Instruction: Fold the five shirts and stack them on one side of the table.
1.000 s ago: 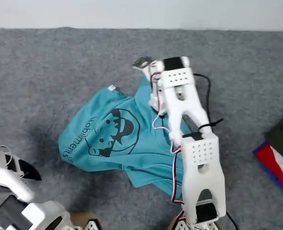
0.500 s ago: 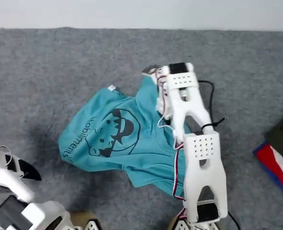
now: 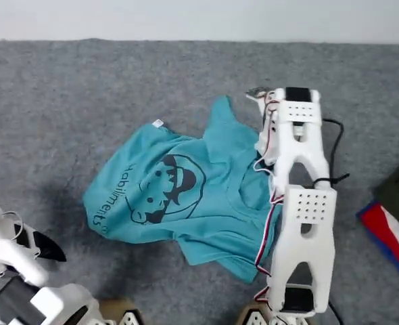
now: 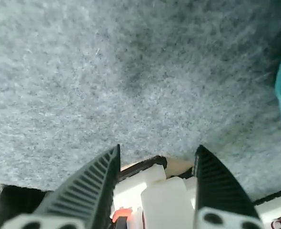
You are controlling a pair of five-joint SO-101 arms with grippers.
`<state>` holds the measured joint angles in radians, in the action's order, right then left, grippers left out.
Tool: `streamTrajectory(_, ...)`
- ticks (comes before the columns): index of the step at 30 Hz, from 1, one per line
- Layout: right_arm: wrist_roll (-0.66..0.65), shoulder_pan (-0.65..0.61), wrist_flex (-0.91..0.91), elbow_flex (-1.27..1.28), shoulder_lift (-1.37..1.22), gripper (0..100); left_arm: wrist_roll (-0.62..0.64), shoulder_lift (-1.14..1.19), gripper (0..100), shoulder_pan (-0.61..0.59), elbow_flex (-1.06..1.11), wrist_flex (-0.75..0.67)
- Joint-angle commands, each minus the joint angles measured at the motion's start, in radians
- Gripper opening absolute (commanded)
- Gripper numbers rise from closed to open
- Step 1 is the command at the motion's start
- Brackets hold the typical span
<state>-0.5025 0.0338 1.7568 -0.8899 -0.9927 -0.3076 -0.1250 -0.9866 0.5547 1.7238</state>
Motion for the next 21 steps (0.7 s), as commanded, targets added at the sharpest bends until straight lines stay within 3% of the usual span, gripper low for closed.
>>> streamTrajectory(1, -0.058, 0.113, 0.039, -0.043, 0.053, 0.9, -0.012, -0.012, 24, -0.002, 0.001, 0.032)
streamTrajectory(8, -0.14, 0.335, 0.039, -0.04, 0.054, 0.9, -0.012, -0.012, 24, 0.002, 0.001, 0.032)
streamTrajectory(14, -0.149, 0.447, 0.036, -0.043, 0.056, 0.9, -0.012, -0.009, 24, 0.003, 0.001, 0.032)
streamTrajectory(19, -0.143, 0.446, 0.039, -0.015, 0.053, 2.4, -0.012, -0.012, 24, 0.003, 0.001, 0.032)
streamTrajectory(21, -0.143, 0.424, 0.041, -0.012, 0.061, 10.3, -0.012, -0.012, 24, 0.003, 0.001, 0.032)
